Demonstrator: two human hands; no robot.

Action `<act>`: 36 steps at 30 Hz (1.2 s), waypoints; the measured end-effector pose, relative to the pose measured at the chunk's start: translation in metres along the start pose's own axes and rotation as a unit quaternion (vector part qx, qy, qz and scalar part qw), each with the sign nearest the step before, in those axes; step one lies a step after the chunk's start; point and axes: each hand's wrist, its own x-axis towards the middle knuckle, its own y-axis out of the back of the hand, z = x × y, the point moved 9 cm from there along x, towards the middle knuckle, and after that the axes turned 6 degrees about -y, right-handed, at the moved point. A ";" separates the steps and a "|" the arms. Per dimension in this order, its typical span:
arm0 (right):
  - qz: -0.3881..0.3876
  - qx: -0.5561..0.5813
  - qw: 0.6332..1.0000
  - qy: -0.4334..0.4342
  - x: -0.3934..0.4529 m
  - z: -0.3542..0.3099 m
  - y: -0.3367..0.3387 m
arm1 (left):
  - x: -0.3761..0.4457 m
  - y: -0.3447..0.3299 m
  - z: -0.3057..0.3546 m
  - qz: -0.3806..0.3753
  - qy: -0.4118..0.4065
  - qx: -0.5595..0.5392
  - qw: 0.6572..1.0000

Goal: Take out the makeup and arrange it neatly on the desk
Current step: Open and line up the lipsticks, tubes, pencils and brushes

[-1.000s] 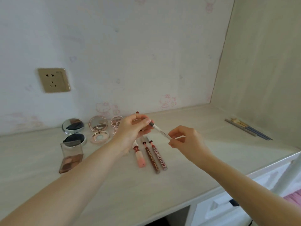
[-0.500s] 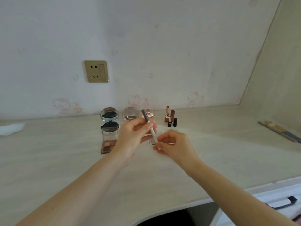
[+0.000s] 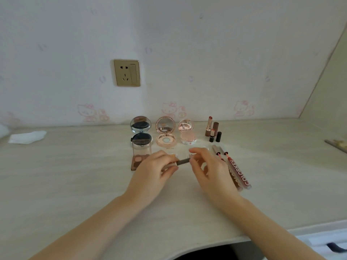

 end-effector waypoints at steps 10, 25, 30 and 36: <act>-0.062 -0.103 0.980 0.159 -0.012 -0.005 -0.021 | -0.015 -0.005 0.014 -0.048 -0.120 0.161 0.978; -0.005 -0.123 0.965 0.232 -0.021 -0.022 -0.013 | -0.019 -0.012 0.016 -0.131 -0.130 0.235 0.954; 0.007 -0.134 0.958 0.252 -0.024 -0.028 -0.012 | -0.019 -0.012 0.009 -0.190 -0.060 0.210 0.957; 0.004 -0.154 0.951 0.268 -0.028 -0.029 -0.015 | -0.019 -0.010 0.003 -0.220 0.010 0.139 0.965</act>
